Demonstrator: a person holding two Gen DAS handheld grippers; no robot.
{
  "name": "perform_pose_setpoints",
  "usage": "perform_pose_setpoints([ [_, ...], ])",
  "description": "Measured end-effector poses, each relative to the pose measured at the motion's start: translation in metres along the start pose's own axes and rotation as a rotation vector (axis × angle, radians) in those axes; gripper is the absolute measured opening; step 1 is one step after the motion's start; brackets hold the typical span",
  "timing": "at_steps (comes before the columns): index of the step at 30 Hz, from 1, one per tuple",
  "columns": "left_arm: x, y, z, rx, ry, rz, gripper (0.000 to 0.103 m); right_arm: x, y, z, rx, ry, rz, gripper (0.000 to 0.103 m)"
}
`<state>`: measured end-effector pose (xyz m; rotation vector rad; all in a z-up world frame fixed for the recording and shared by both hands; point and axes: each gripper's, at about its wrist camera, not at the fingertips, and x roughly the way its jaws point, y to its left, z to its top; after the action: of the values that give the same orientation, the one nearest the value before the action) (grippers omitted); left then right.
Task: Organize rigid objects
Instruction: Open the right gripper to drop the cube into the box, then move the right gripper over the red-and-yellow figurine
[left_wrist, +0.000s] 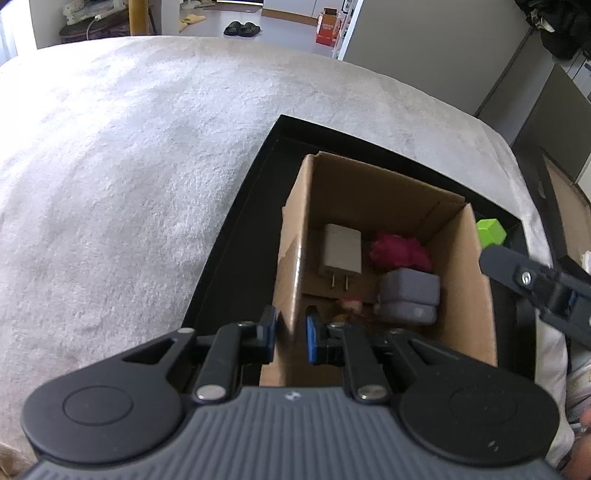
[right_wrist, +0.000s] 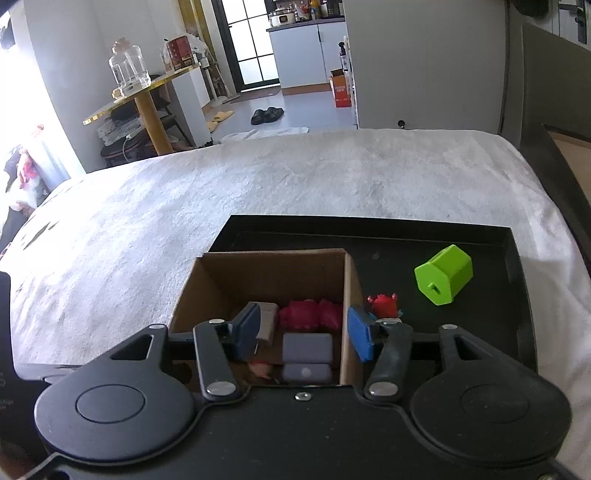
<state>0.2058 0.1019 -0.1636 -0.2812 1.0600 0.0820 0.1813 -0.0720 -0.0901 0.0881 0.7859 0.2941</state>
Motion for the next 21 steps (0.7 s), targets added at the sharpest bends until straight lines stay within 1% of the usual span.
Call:
perform_pose_setpoints([
  [5,-0.002,0.0,0.001,-0.007,-0.006,0.007,0.015,-0.008,-0.013,-0.008,0.015,-0.003,-0.019,0.06],
  [11,-0.002,-0.003,0.0,0.002,-0.006,0.018,0.015,-0.015,-0.037,-0.016,0.051,-0.001,-0.051,0.061],
  [17,-0.001,-0.004,0.0,0.0,-0.006,0.029,0.015,-0.017,-0.051,-0.022,0.066,0.001,-0.075,0.061],
  [21,-0.001,-0.006,0.0,0.006,-0.01,0.038,0.015,-0.018,-0.062,-0.025,0.077,0.0,-0.086,0.066],
])
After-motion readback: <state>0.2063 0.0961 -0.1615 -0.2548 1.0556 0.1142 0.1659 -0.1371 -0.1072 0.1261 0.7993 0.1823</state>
